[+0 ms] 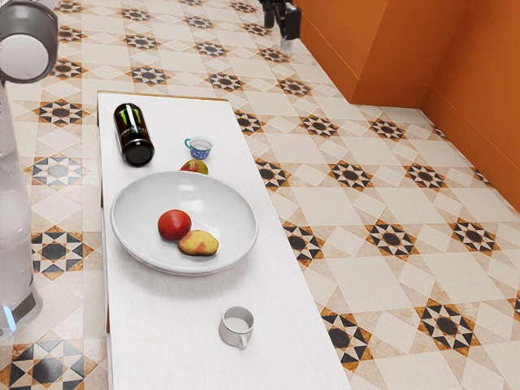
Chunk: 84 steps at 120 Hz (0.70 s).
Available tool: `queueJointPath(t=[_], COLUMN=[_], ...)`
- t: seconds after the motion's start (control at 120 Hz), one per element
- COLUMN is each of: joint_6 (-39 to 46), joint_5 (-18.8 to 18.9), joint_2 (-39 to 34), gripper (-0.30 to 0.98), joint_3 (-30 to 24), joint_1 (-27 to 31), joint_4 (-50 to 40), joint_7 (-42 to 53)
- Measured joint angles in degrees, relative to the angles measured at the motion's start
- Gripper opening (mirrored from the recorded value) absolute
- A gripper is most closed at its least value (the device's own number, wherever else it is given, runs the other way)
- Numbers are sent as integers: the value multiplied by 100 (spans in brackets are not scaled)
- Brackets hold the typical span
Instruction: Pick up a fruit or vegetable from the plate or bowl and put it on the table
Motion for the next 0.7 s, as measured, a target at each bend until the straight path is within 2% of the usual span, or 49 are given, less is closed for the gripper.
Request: queueJointPath(t=[0.208, 0.408, 0.525, 0.633, 0.7], joint_6=[231, 331, 176, 28, -60], joint_5=[31, -43, -100, 383, 490], joint_2=[577, 786, 726, 665, 667], gripper=[69, 69, 69, 69, 69], joint_3=[-5, -20, -16, -14, 10], joint_1=[-795, -628, -1146, -1890, -2166], joint_4=[-108, -198, -669, -747, -759], joint_7=[76, 136, 264, 949, 1362])
